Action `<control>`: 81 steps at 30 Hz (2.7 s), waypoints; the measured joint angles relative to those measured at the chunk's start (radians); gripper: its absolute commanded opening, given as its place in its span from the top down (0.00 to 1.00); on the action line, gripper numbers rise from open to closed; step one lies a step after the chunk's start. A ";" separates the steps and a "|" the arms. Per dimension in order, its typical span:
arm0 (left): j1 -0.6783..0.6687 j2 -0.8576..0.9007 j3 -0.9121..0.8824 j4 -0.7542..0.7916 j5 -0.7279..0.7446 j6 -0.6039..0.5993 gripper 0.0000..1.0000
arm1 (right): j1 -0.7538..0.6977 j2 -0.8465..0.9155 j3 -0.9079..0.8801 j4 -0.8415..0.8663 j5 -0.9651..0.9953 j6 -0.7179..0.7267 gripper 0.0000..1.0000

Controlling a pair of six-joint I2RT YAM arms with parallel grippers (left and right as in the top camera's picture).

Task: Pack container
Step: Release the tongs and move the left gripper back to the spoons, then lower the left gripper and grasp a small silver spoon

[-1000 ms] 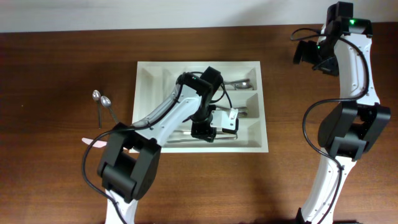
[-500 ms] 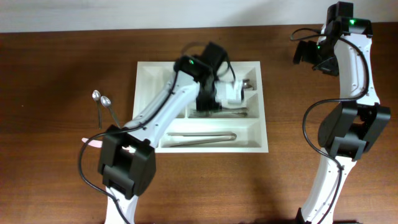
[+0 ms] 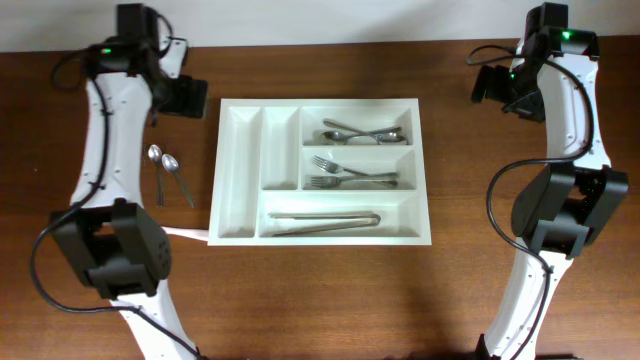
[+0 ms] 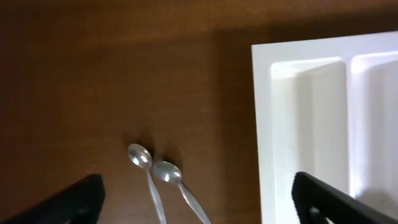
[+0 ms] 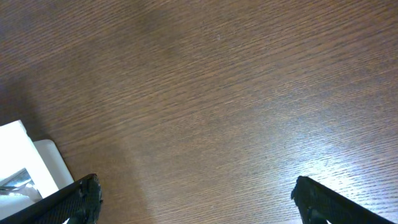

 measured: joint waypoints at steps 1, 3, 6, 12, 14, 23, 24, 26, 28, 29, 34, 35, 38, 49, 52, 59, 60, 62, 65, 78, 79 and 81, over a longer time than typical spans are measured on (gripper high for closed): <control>0.017 0.003 -0.002 -0.001 0.022 -0.006 0.01 | 0.000 0.000 0.000 0.000 0.000 0.000 0.01; 0.047 0.017 -0.012 -0.002 0.061 -0.014 0.01 | 0.000 0.000 0.000 0.000 0.000 0.000 0.01; 0.069 0.072 -0.031 -0.003 0.074 -0.060 0.11 | 0.000 0.000 0.000 0.000 0.000 0.000 0.01; 0.074 0.253 -0.059 -0.005 0.071 -0.191 0.16 | 0.000 0.000 0.000 0.000 0.000 0.000 0.01; 0.075 0.285 -0.061 -0.005 0.071 -0.218 0.16 | 0.000 0.000 0.000 0.000 0.000 0.000 0.01; 0.085 0.296 -0.061 -0.010 0.071 -0.253 0.16 | 0.000 0.000 0.000 0.000 0.000 -0.001 0.01; 0.086 0.296 -0.061 -0.010 0.070 -0.253 0.15 | 0.000 0.000 0.000 0.000 0.000 0.000 0.01; 0.088 0.296 -0.061 -0.010 0.067 -0.253 0.16 | 0.000 0.000 0.000 0.000 0.000 0.000 0.01; 0.089 0.296 -0.061 -0.010 0.058 -0.253 0.15 | 0.000 0.000 0.000 0.000 0.000 0.000 0.01; 0.089 0.296 -0.061 -0.010 0.050 -0.249 0.15 | 0.000 0.000 0.000 0.000 0.000 0.000 0.01; 0.089 0.296 -0.061 -0.041 0.040 -0.177 0.15 | 0.000 0.000 0.000 0.000 0.000 -0.001 0.01; 0.089 0.296 -0.061 -0.063 0.037 -0.151 0.16 | 0.000 0.000 0.000 0.000 0.000 -0.001 0.01; 0.089 0.296 -0.061 -0.129 0.034 -0.082 0.16 | 0.000 0.000 0.000 0.000 0.000 0.000 0.01; 0.089 0.296 -0.061 -0.166 0.015 -0.019 0.38 | 0.000 0.000 0.000 0.000 0.000 0.000 0.01; 0.089 0.296 -0.061 -0.131 0.026 -0.073 0.39 | 0.000 0.000 0.000 0.000 0.000 0.000 0.01; 0.098 0.296 -0.061 -0.075 0.059 -0.291 0.38 | 0.000 0.000 0.000 0.000 0.000 -0.001 0.01; 0.099 0.296 -0.061 -0.073 0.061 -0.309 0.39 | 0.000 0.000 0.000 0.000 0.000 0.000 0.01; 0.100 0.296 -0.061 -0.072 0.068 -0.348 0.39 | 0.000 0.000 0.000 0.000 0.000 0.000 0.01; 0.100 0.296 -0.061 -0.085 0.072 -0.392 0.39 | 0.000 0.000 0.000 0.000 0.000 0.000 0.01; 0.108 0.256 -0.185 -0.038 0.076 -0.726 0.38 | 0.000 0.000 0.000 0.000 0.000 0.000 0.01; 0.109 0.252 -0.193 -0.027 0.077 -0.736 0.39 | 0.000 0.000 0.000 0.000 0.000 0.000 0.01; 0.111 0.233 -0.225 0.013 0.082 -0.758 0.39 | 0.000 0.000 0.000 0.000 0.000 0.000 0.01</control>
